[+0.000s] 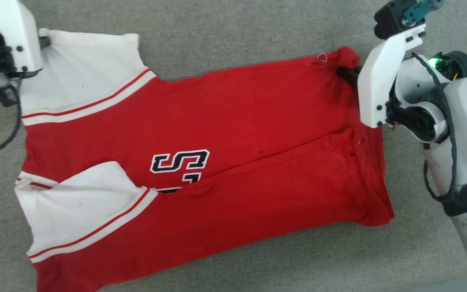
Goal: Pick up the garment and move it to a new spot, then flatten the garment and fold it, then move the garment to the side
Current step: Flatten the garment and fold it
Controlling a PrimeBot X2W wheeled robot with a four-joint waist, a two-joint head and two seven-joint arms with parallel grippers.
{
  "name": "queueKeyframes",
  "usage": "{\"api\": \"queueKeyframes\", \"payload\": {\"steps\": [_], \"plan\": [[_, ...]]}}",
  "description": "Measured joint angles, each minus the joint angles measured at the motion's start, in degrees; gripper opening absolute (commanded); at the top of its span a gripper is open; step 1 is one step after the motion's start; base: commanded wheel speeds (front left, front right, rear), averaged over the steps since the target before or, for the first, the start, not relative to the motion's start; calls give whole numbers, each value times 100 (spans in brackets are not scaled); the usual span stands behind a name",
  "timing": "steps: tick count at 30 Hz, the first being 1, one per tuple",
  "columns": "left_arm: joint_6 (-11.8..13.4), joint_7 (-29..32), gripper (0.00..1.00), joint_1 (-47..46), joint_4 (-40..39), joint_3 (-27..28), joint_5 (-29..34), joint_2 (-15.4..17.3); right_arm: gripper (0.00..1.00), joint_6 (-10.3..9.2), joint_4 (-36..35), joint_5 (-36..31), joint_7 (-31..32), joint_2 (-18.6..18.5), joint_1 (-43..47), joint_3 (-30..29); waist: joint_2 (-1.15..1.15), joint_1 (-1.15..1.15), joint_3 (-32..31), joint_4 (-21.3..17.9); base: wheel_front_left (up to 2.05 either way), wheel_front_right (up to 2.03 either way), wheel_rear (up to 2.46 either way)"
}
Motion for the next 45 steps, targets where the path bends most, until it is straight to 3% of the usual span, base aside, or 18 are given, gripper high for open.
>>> {"api": "queueKeyframes", "payload": {"steps": [4, 12, 19, 28, 33, 34, 40, 45], "plan": [[-151, -109, 0, -27, -25, -24, 1, -127, 0, 1, -110, -9, -332, -255, 82, 43, 0, 0, -144, 86, 0, 0, 0], [-308, -74, 0, -57, -377, -63, 1, -35, 0, 1, -586, -78, -813, -556, 588, -131, 0, 0, -463, 289, 0, 0, 0], [-132, 42, 0, 305, -1347, -73, -25, 370, 0, 1, -1188, -141, -1084, -802, 1283, -363, 0, 0, -779, 494, 0, 0, 0], [786, 288, 0, 1361, -3590, 0, -320, 1215, 0, 1, -2198, -104, -1150, -1232, 2203, -545, 0, 0, -1043, 717, 0, 0, 0], [1419, 372, 0, 2076, -4871, 1, -524, 1671, 0, 1, -2696, 92, -1081, -1497, 2776, -641, 0, 0, -1129, 781, 0, 0, 0], [1686, 386, 0, 2367, -5324, -1, -614, 1840, 0, 1, -2850, 174, -1016, -1568, 3014, -694, 0, 0, -1156, 801, 0, 0, 0], [2309, 324, 0, 3236, -6177, -114, -815, 2195, 0, 1, -3059, 290, -968, -1703, 3680, -872, 0, 0, -1200, 842, 0, 0, 0], [2466, 210, 0, 3769, -6154, -281, -1020, 2207, 0, 1, -2836, 407, -929, -1570, 3933, -872, 0, 0, -1225, 866, 0, 0, 0]]}}
